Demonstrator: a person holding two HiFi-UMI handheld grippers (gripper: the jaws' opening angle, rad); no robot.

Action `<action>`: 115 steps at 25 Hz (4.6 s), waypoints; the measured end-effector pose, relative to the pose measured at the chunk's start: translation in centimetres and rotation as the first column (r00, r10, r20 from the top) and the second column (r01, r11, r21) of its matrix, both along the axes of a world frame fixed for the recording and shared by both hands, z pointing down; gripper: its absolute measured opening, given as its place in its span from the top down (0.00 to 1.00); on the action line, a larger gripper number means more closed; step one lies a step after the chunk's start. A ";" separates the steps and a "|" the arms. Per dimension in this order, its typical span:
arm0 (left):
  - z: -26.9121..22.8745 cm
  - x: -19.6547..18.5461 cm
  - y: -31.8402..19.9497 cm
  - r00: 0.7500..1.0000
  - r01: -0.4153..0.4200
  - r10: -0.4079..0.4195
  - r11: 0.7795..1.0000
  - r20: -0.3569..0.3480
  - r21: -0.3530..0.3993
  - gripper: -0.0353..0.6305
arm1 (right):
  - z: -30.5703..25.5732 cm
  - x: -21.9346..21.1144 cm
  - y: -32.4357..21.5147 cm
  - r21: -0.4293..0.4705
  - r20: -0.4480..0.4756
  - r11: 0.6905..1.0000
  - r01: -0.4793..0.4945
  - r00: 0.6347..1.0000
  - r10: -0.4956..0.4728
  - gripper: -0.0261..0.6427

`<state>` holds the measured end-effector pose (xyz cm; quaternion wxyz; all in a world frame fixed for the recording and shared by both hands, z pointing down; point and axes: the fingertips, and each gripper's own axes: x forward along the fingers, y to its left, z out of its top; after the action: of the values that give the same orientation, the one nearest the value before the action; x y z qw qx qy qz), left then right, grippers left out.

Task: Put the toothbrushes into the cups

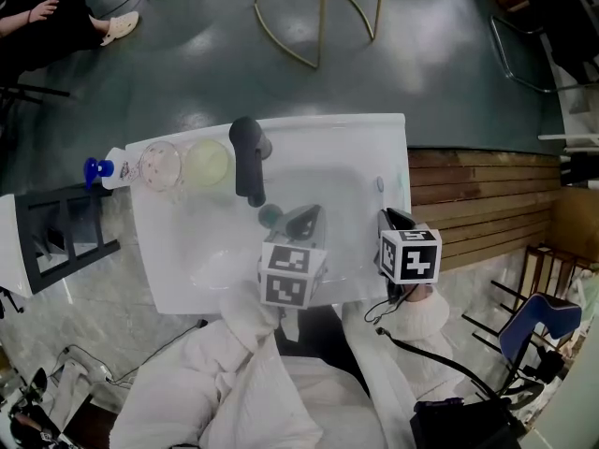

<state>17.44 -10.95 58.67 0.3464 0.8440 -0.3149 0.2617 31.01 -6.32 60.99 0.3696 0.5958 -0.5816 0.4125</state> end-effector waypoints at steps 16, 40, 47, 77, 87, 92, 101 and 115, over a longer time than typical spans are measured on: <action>-2.0 -2.4 1.9 0.999 0.027 -0.028 0.998 0.020 0.063 0.95 | -4.1 -3.9 0.6 0.158 0.143 0.987 -0.025 0.990 0.002 0.89; -6.9 -13.8 2.7 0.935 0.352 -0.354 0.919 -0.022 0.179 0.95 | -11.5 -13.4 -0.4 0.350 0.193 0.923 0.161 0.951 -0.239 0.89; -8.0 -17.9 2.6 0.898 0.435 -0.440 0.878 -0.023 0.200 0.95 | -13.0 -18.8 -1.9 0.397 0.201 0.879 0.263 0.910 -0.363 0.89; -11.5 -32.2 -2.9 0.757 0.640 -0.651 0.720 -0.060 0.267 0.95 | -16.8 -34.8 -9.6 0.477 0.204 0.741 0.473 0.760 -0.617 0.89; -12.0 -33.0 -6.7 0.801 0.586 -0.595 0.759 -0.064 0.284 0.95 | -17.0 -35.1 -13.6 0.488 0.215 0.776 0.399 0.806 -0.551 0.89; -13.2 -32.8 -10.0 0.847 0.522 -0.526 0.797 -0.074 0.305 0.95 | -17.6 -34.9 -16.5 0.506 0.219 0.796 0.331 0.844 -0.490 0.89; -13.7 -29.0 -14.5 0.930 0.367 -0.350 0.875 -0.111 0.315 0.95 | -18.0 -33.2 -21.0 0.587 0.216 0.792 0.166 0.911 -0.351 0.89; -10.8 -25.5 -17.2 0.960 0.270 -0.245 0.938 -0.135 0.218 0.95 | -14.3 -31.1 -23.4 0.567 0.153 0.817 0.102 0.962 -0.227 0.89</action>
<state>-8.11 -28.12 47.89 0.2918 0.8431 -0.4326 0.1302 -0.11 -29.69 46.70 0.1509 0.5766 -0.7617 0.2541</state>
